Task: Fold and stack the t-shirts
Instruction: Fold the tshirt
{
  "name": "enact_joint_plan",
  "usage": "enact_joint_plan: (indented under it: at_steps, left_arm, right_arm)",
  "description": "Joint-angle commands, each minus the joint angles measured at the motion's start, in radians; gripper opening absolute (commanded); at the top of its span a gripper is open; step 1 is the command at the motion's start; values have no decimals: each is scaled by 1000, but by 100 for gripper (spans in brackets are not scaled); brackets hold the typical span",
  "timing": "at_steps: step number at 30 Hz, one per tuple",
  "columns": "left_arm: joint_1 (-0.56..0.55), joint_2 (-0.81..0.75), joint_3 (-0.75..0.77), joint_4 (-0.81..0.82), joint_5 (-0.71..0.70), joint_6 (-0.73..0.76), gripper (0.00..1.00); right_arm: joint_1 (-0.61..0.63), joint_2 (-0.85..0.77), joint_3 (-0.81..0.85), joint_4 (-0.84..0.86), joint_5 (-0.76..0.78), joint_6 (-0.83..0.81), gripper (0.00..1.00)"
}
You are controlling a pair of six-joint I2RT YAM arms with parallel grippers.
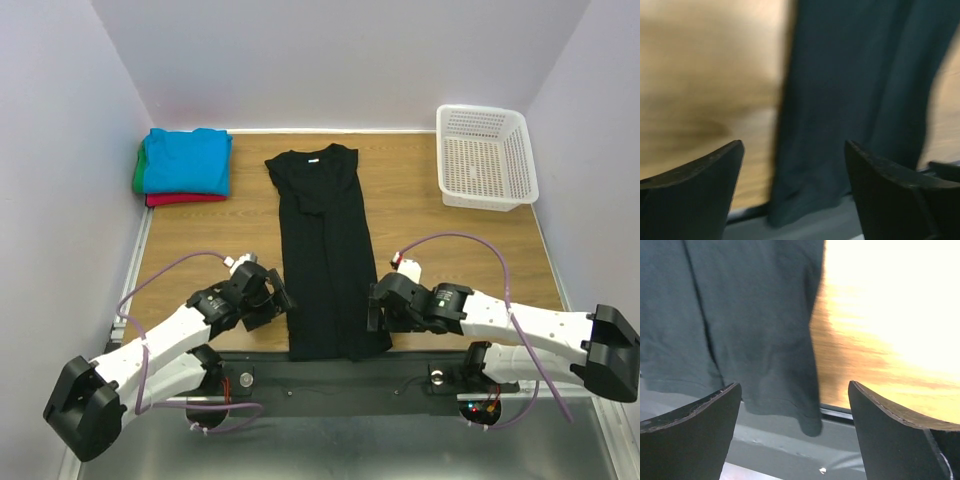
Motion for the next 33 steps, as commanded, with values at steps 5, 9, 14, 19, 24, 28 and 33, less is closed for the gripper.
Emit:
enact_joint_plan:
  at_steps: [5,9,14,19,24,28,33]
  left_arm:
    - [-100,-118,-65,-53,116,-126,75]
    - [-183,-55,-108,-44,160,-152,57]
    - [-280,-12,-125,-58,150,-211,53]
    - [-335,1,-139,-58,157,-244,45]
    - [-337,7,-140,-73,138,-246,5]
    - [-337,-8,-139,-75,119,-254,2]
    - [-337,-5,-130,-62,127,-249,1]
  right_arm:
    - [-4,-76,-57,-44,-65,9,88]
    - [-2,-77,3,-43,-134,-135,86]
    - [-2,-75,132,-40,-179,-266,87]
    - [16,6,152,18,-268,-321,84]
    - [198,126,152,104,-244,-314,80]
    - [260,247,173,126,-210,-289,65]
    - [282,328,182,129,-168,-264,53]
